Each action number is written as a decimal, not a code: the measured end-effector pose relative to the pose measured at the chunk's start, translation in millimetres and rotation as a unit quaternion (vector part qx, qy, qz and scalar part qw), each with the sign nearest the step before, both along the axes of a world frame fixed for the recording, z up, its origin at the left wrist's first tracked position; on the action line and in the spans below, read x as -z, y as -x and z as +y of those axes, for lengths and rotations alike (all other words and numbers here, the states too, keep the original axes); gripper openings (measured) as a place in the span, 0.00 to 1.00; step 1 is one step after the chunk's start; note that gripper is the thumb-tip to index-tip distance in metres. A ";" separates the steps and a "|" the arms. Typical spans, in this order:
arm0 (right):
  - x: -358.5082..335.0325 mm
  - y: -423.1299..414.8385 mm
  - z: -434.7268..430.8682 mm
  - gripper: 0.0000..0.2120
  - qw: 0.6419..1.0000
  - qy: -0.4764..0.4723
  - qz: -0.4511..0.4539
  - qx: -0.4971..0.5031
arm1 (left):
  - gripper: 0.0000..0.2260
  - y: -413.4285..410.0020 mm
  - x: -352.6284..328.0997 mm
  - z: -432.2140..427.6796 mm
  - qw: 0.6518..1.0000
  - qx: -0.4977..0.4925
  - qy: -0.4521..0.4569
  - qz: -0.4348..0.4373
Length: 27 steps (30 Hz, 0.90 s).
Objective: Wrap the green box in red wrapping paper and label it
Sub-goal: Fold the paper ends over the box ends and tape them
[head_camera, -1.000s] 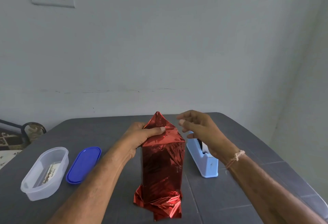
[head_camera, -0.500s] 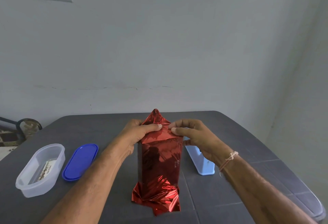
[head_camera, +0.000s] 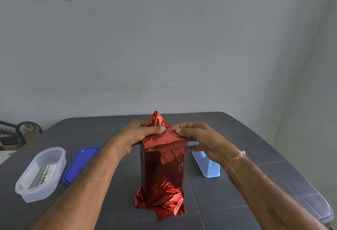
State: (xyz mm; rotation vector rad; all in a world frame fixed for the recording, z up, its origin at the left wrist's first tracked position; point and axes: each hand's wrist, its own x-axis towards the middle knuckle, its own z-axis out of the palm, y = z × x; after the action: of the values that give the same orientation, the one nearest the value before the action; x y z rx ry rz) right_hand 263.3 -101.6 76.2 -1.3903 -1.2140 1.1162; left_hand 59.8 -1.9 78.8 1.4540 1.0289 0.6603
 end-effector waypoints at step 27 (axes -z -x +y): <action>87.6 -94.3 -40.0 0.11 0.941 0.087 -0.130 0.298 | 0.38 -0.5 14.1 9.6 0.999 -0.009 0.025 -0.042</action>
State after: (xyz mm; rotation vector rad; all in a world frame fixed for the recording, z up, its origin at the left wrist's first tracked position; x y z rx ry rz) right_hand 357.6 -141.5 -11.4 -1.9222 -0.7829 0.6324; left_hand 60.2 7.6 64.8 1.3639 0.9871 0.6997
